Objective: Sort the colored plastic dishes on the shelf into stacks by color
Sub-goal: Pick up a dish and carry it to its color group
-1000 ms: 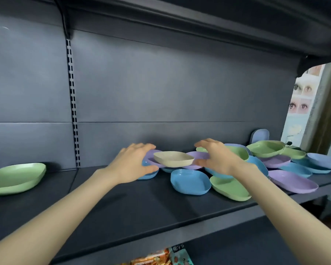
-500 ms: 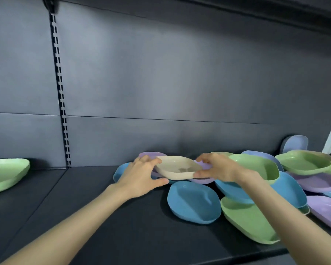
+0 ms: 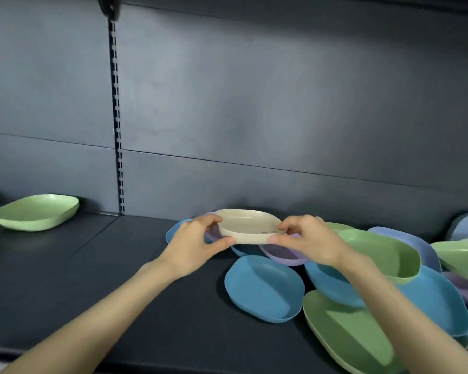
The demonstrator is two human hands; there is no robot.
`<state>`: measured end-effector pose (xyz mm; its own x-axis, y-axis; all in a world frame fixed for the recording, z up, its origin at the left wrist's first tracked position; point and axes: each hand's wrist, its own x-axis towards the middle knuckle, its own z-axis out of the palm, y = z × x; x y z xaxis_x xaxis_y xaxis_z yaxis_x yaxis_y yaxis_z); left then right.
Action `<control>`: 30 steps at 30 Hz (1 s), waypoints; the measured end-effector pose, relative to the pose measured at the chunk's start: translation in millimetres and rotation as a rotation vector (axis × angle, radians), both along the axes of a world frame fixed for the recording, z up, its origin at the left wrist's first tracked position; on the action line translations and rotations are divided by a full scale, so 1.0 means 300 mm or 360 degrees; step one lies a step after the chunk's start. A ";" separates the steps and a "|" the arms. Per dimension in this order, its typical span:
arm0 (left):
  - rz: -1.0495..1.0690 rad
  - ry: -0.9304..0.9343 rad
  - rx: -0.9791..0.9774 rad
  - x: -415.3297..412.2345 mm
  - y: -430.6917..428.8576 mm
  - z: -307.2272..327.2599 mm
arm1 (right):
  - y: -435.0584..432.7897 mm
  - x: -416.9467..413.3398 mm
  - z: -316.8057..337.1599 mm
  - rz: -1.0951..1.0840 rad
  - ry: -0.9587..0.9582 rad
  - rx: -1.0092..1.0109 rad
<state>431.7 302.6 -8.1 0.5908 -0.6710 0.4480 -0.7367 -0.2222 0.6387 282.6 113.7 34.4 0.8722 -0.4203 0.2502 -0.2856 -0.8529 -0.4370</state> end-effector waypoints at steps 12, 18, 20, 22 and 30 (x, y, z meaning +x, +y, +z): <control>0.0068 0.0512 -0.0778 -0.001 0.342 0.081 | 0.352 0.131 0.059 0.0313 -0.0743 0.0289; 0.0149 0.0502 -0.0919 0.038 0.638 0.106 | 0.620 0.256 0.057 0.0526 -0.0892 0.0452; 0.0213 0.0448 -0.0934 0.063 0.763 0.096 | 0.733 0.301 0.043 0.0606 -0.0897 0.0540; 0.0273 0.0443 -0.0945 0.095 0.907 0.082 | 0.866 0.352 0.024 0.0665 -0.0892 0.0664; 0.0400 0.0370 -0.0923 0.229 1.418 0.057 | 1.385 0.582 -0.050 0.0917 -0.0979 0.1128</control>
<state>500.4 728.0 9.1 0.8225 -0.1892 0.5364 -0.5360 0.0580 0.8422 457.2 529.1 19.4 0.7928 -0.2102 0.5721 0.5090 -0.2882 -0.8111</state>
